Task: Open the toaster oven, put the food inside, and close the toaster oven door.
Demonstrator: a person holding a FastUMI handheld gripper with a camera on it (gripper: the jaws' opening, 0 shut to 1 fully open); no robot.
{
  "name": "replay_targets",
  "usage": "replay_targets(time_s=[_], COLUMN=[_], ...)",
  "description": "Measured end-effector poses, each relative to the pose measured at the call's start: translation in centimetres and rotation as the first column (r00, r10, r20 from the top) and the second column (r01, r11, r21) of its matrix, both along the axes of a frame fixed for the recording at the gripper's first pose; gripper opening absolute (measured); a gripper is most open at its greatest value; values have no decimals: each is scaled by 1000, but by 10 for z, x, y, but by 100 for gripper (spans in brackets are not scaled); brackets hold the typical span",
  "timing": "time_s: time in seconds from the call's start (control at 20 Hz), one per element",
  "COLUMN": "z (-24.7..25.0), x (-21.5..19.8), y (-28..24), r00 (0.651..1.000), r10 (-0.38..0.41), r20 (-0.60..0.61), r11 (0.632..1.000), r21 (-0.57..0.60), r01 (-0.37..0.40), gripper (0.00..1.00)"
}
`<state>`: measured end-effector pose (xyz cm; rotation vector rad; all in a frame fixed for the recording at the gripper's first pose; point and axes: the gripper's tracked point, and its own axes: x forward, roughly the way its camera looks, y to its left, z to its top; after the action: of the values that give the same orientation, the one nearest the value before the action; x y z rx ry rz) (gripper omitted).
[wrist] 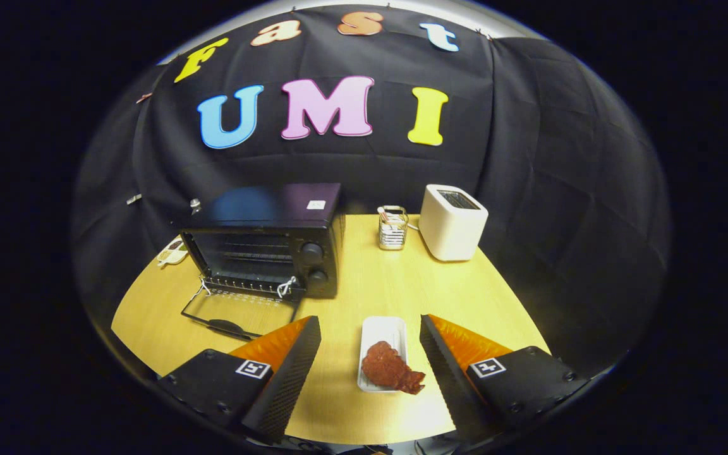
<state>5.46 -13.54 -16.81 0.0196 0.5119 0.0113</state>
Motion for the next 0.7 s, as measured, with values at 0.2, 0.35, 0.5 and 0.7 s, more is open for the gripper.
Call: replay_targets(time_s=[0.2, 0.35, 0.5, 0.7], z=[-35, -60, -82, -118], x=[0, -6, -8, -9], y=[-29, -37, -34, -34], r00=[993, 980, 958, 917], r10=[9, 46, 108, 159], r20=[-115, -195, -266, -366], r11=[997, 990, 973, 943], r21=[77, 138, 227, 330], r01=[0, -19, -47, -32], gripper=[98, 99, 97, 96])
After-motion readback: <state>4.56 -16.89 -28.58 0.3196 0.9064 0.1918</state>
